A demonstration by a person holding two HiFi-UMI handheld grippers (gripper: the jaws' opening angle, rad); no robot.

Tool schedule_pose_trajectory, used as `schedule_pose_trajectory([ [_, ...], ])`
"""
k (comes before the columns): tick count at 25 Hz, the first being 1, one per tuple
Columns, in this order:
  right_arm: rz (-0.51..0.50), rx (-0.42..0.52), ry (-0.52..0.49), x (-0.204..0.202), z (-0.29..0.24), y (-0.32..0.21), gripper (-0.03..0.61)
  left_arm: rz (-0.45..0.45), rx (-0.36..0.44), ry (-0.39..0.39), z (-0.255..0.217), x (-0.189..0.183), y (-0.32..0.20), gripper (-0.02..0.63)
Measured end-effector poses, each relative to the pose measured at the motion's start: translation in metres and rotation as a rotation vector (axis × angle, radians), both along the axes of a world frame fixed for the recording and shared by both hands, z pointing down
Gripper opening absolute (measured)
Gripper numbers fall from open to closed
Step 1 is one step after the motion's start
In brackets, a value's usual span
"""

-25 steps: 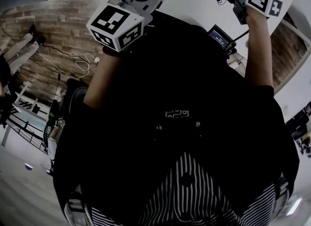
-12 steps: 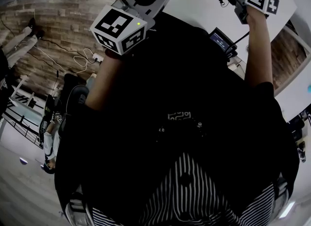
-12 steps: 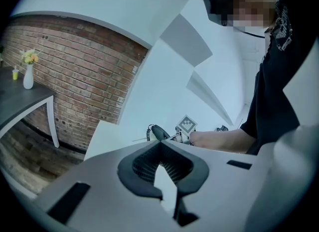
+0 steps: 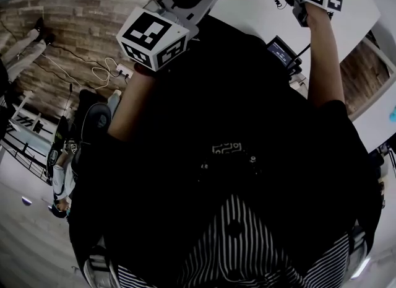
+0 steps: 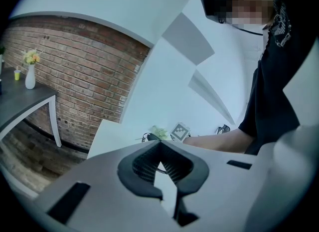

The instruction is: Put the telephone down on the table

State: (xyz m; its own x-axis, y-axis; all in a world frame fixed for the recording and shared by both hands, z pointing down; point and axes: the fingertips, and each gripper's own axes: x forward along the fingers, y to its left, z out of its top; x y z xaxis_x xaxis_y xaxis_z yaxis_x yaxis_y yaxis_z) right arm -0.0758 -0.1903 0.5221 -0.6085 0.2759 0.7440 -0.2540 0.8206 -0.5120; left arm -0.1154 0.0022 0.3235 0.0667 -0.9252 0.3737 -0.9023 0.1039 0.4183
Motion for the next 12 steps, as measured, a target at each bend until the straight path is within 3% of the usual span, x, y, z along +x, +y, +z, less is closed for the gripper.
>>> schedule_pose_trajectory([
  [12, 0.01, 0.005, 0.115, 0.008, 0.069, 0.015, 0.268, -0.036, -0.01, 0.005, 0.01, -0.01, 0.022, 0.002],
])
